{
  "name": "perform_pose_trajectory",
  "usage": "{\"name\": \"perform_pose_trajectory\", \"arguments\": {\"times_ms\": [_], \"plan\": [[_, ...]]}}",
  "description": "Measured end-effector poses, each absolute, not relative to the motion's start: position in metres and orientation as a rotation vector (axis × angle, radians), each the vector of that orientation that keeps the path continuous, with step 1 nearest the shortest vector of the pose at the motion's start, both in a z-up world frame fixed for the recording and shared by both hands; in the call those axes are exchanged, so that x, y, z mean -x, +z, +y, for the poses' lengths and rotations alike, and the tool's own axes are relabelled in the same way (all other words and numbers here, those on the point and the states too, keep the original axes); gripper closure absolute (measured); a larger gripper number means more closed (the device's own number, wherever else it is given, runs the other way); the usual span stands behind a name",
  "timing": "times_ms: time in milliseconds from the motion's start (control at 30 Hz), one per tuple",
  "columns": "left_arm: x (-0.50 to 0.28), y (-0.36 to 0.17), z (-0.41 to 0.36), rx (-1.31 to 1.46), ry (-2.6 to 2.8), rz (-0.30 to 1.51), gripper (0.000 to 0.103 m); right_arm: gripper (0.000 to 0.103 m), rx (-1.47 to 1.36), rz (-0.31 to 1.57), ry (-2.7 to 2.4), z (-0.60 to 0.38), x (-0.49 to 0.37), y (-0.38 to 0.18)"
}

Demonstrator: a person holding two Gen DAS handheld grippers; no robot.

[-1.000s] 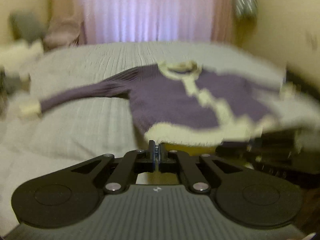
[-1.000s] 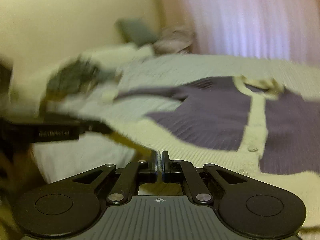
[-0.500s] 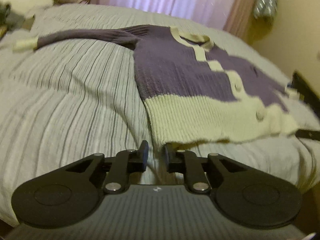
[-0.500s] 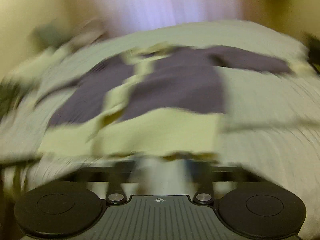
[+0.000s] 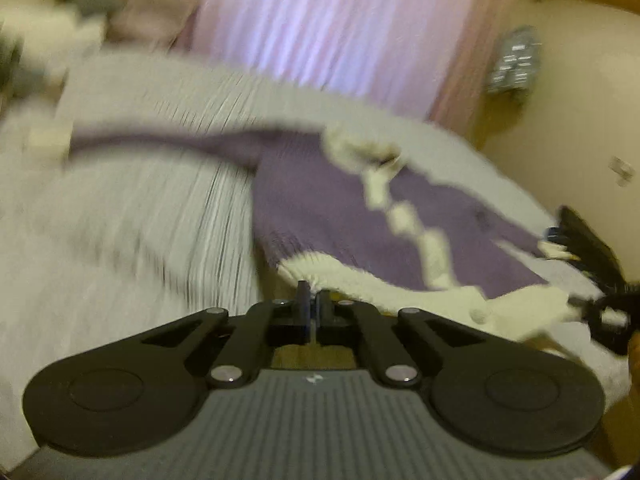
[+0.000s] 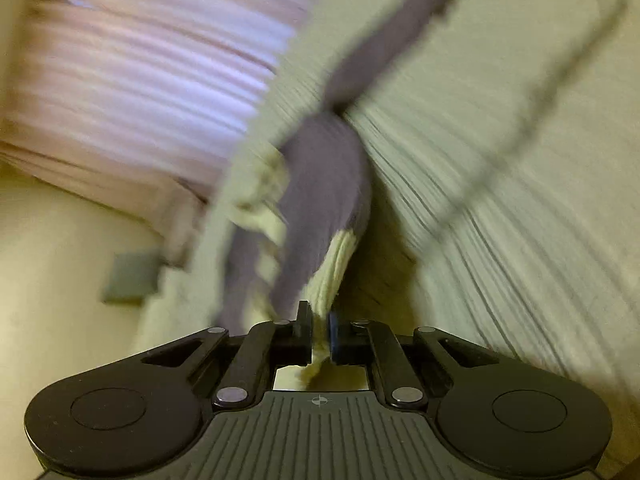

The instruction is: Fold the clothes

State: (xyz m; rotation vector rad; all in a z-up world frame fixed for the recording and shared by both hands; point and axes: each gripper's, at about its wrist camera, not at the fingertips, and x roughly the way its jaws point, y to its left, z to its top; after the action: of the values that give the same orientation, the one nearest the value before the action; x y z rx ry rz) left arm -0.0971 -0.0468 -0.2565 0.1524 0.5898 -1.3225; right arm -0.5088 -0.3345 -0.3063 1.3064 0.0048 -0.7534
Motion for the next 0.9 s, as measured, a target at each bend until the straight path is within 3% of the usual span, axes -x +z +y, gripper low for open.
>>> {"name": "perform_pose_trajectory", "arguments": {"times_ms": [133,267,333,500,567,667,800,900], "plan": [[0.117,-0.230,-0.033,-0.319,-1.338,0.477,0.103,0.097,-1.288,0.036,-0.763,-0.327,0.523,-0.281],[0.126,-0.292,-0.046,-0.476,-1.290,0.667,0.103,0.097,-1.405,0.260,-0.879,-0.323,0.518,-0.331],[0.130,-0.314,-0.044,-0.502,-1.274,0.717,0.103,0.097,-1.364,0.271,-0.902,-0.314,0.515,-0.340],[0.128,-0.305,-0.029,-0.591,-1.267,0.692,0.102,0.095,-1.131,0.413,-0.957,-0.302,0.502,-0.306],[0.117,-0.288,-0.020,-0.555,-1.266,0.662,0.102,0.087,-0.996,0.455,-1.034,-0.295,0.501,-0.288],[0.103,-0.261,-0.019,-0.418,-1.276,0.642,0.101,0.050,-0.786,0.418,-1.075,-0.281,0.497,-0.263],[0.110,-0.262,-0.061,-0.314,-1.319,0.661,0.100,0.050,-0.626,0.408,-0.985,-0.281,0.456,-0.259],[0.122,-0.293,-0.101,-0.316,-1.346,0.755,0.090,0.050,-0.567,0.481,-0.929,-0.289,0.419,-0.279]]}}
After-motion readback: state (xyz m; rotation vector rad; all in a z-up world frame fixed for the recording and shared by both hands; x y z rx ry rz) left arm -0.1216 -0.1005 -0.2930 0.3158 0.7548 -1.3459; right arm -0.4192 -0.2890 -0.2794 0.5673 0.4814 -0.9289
